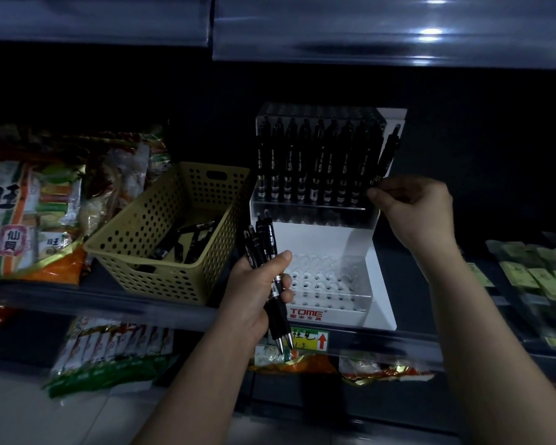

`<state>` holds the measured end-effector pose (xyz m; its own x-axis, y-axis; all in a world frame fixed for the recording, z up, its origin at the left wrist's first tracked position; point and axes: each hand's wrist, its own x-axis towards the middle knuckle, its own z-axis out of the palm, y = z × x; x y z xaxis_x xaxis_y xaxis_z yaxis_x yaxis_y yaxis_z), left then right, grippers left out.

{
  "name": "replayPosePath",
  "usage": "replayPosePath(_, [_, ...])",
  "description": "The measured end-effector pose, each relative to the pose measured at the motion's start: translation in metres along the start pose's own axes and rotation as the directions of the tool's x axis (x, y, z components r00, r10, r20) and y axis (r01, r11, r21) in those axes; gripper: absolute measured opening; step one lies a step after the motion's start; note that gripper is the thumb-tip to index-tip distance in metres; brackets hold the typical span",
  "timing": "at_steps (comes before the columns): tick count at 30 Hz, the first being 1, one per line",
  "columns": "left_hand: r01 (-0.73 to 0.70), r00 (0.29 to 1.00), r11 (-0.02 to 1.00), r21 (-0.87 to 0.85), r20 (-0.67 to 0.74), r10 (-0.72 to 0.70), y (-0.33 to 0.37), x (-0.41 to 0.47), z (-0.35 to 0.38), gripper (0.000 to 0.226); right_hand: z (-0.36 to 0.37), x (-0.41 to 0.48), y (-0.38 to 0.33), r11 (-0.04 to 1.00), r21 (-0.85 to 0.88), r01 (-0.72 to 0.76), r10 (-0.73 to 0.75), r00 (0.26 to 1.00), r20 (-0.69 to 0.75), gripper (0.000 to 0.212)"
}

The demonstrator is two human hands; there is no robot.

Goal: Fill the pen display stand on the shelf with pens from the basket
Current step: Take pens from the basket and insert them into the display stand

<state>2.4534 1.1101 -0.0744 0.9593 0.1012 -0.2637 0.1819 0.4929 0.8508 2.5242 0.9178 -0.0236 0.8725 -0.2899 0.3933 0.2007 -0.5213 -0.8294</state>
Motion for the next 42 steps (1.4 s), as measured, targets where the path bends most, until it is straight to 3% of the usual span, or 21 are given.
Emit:
replayPosePath(8, [-0.009, 1.000, 1.000, 0.016, -0.002, 0.009, -0.001, 0.001, 0.001, 0.017, 0.003, -0.005, -0.001, 0.986, -0.125, 0.106, -0.113, 0.992, -0.050, 0.018])
replayPosePath(15, [-0.014, 1.000, 1.000, 0.016, 0.001, 0.014, -0.002, 0.001, 0.000, 0.017, 0.009, -0.015, -0.002, 0.930, -0.219, 0.294, -0.319, 0.943, -0.092, 0.015])
replayPosePath(20, [-0.012, 1.000, 1.000, 0.020, -0.001, 0.012, 0.000, 0.001, -0.002, 0.017, 0.000, -0.008, -0.004, 0.972, -0.166, 0.169, -0.177, 0.984, -0.031, 0.016])
replayPosePath(29, [0.001, 1.000, 1.000, 0.031, -0.004, -0.001, 0.001, 0.001, -0.004, 0.015, 0.001, -0.007, -0.003, 0.955, -0.238, 0.174, -0.172, 0.985, 0.032, 0.018])
replayPosePath(32, [-0.017, 1.000, 0.999, 0.051, 0.019, 0.017, 0.003, -0.001, -0.006, 0.017, 0.001, -0.011, -0.009, 0.942, -0.255, 0.219, -0.248, 0.965, -0.088, 0.028])
replayPosePath(35, [-0.042, 0.998, 0.998, 0.047, 0.057, 0.040, 0.005, -0.004, -0.004, 0.017, 0.005, -0.023, -0.036, 0.913, -0.068, 0.402, -0.407, 0.888, -0.216, 0.024])
replayPosePath(36, [-0.054, 0.997, 0.998, 0.041, 0.065, 0.051, 0.006, -0.005, -0.003, 0.018, 0.008, -0.029, -0.047, 0.907, 0.020, 0.421, -0.413, 0.899, -0.147, 0.024])
replayPosePath(38, [-0.082, 0.994, 0.996, 0.032, 0.079, 0.079, 0.008, -0.006, -0.001, 0.019, 0.019, -0.041, -0.064, 0.951, 0.077, 0.301, -0.310, 0.935, 0.172, 0.027])
replayPosePath(40, [-0.112, 0.989, 0.993, 0.041, 0.097, 0.108, 0.009, -0.008, -0.002, 0.009, 0.033, -0.050, -0.067, 0.986, 0.015, 0.165, -0.154, 0.884, 0.440, 0.028])
replayPosePath(42, [-0.136, 0.985, 0.990, 0.050, 0.111, 0.129, 0.010, -0.010, -0.004, 0.005, 0.045, -0.056, -0.063, 0.995, 0.070, 0.070, -0.097, 0.854, 0.511, 0.028])
